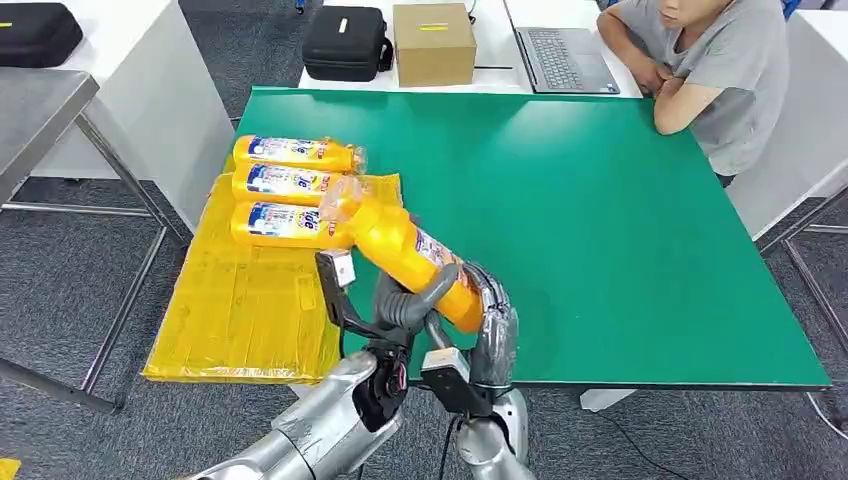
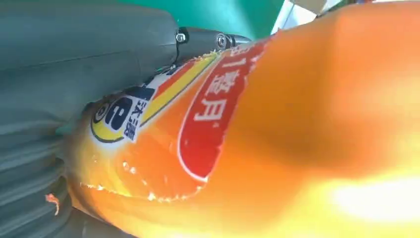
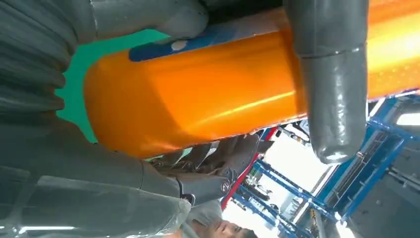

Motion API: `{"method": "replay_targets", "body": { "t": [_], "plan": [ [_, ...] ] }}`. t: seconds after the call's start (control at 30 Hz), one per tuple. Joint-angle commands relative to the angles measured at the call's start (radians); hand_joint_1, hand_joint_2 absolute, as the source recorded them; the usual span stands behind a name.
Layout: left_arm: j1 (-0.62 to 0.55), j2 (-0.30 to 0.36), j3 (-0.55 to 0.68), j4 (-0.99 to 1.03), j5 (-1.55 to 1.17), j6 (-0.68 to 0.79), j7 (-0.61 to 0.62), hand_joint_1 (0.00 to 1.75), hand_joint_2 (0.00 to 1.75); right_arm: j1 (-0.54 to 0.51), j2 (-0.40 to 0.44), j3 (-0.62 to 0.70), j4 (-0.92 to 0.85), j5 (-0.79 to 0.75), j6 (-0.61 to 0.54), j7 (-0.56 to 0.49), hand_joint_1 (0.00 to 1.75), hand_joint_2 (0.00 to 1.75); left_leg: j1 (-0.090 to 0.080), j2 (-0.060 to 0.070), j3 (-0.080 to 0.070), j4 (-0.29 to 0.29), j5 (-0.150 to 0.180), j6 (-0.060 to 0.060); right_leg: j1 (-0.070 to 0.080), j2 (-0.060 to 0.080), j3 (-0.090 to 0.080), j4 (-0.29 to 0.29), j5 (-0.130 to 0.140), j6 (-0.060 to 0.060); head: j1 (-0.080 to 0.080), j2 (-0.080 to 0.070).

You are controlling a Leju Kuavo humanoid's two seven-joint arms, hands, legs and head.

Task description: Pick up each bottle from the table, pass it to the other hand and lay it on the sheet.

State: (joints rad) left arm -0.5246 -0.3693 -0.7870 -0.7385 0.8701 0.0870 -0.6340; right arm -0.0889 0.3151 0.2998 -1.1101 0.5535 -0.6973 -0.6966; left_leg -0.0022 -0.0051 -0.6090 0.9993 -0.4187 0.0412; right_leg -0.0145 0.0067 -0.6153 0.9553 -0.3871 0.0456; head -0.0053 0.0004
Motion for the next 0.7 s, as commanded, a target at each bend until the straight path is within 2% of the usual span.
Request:
{"method": "replay_targets", "body": {
  "t": [0.03,0.13,0.17,0.37,0.4,0.43,0.47,0.53,0.6,0.7],
  "plan": [
    [-0.059,0.02,-0.04,0.056,-0.016,-0.007,-0.009,0.0,1.75,-0.013,-0.019,0.021,0.086,0.024,-0.001,-0.002,1.75,1.75,0.001,0.001,0.004,-0.001,-0.001,-0.002,0.001,0.0,0.004,-0.001,-0.001,-0.001,0.0,0.0],
    [-0.057,0.02,-0.037,0.049,-0.019,-0.006,-0.025,0.0,1.75,-0.015,-0.02,0.031,0.089,0.024,-0.001,-0.002,1.75,1.75,0.001,0.0,0.004,-0.001,-0.001,-0.001,0.001,0.0,0.003,-0.001,-0.001,-0.001,0.0,0.0],
    [-0.057,0.02,-0.031,0.049,-0.026,-0.001,-0.038,1.75,1.75,-0.016,-0.02,0.032,0.092,0.024,-0.001,-0.002,1.75,1.75,0.001,0.001,0.005,0.0,-0.002,-0.002,0.001,0.0,0.005,0.0,-0.002,-0.002,0.0,0.0],
    [-0.039,0.02,0.027,0.017,-0.125,0.075,-0.064,1.75,1.75,-0.033,-0.029,0.027,0.129,-0.026,-0.001,-0.002,1.75,1.75,0.001,0.001,0.007,-0.001,-0.003,-0.003,0.001,0.0,0.007,-0.001,-0.003,-0.002,0.0,0.0],
    [-0.035,0.02,0.038,0.014,-0.136,0.073,-0.064,1.75,1.75,-0.038,-0.033,0.036,0.136,-0.05,-0.001,-0.002,1.47,1.75,0.001,0.001,0.005,-0.001,-0.002,-0.002,0.001,0.0,0.005,-0.001,-0.002,-0.002,0.0,0.0],
    [-0.033,0.02,0.041,0.015,-0.144,0.07,-0.064,1.75,1.75,-0.04,-0.035,0.04,0.138,-0.056,-0.001,-0.002,0.42,1.75,0.001,0.001,0.007,-0.001,-0.003,-0.003,0.001,0.0,0.007,-0.001,-0.002,-0.002,0.0,0.0],
    [-0.031,0.02,0.044,0.018,-0.147,0.066,-0.064,1.75,1.75,-0.039,-0.032,0.028,0.134,-0.045,-0.001,-0.002,0.23,1.75,0.001,0.001,0.004,-0.001,-0.002,-0.002,0.001,0.001,0.004,-0.001,-0.001,-0.002,0.0,0.0],
    [-0.031,0.02,0.044,0.018,-0.147,0.066,-0.064,1.75,1.75,-0.039,-0.032,0.028,0.134,-0.045,-0.001,-0.002,0.23,1.75,0.001,0.001,0.004,-0.001,-0.001,-0.002,0.001,0.0,0.004,-0.001,-0.001,-0.001,0.0,0.0],
    [-0.029,0.02,0.045,0.024,-0.149,0.056,-0.064,1.75,1.75,-0.04,-0.031,0.028,0.139,-0.053,-0.001,-0.002,0.0,1.75,0.001,0.001,0.004,-0.001,-0.002,-0.002,0.001,0.0,0.004,-0.001,-0.001,-0.002,0.0,0.0],
    [-0.027,0.02,0.045,0.035,-0.128,0.021,-0.057,1.75,1.75,-0.043,-0.032,0.027,0.145,-0.08,-0.001,-0.002,0.0,1.75,0.001,0.002,0.007,-0.001,-0.003,-0.002,0.001,0.001,0.007,0.0,-0.003,-0.002,0.0,0.0]
  ]
}}
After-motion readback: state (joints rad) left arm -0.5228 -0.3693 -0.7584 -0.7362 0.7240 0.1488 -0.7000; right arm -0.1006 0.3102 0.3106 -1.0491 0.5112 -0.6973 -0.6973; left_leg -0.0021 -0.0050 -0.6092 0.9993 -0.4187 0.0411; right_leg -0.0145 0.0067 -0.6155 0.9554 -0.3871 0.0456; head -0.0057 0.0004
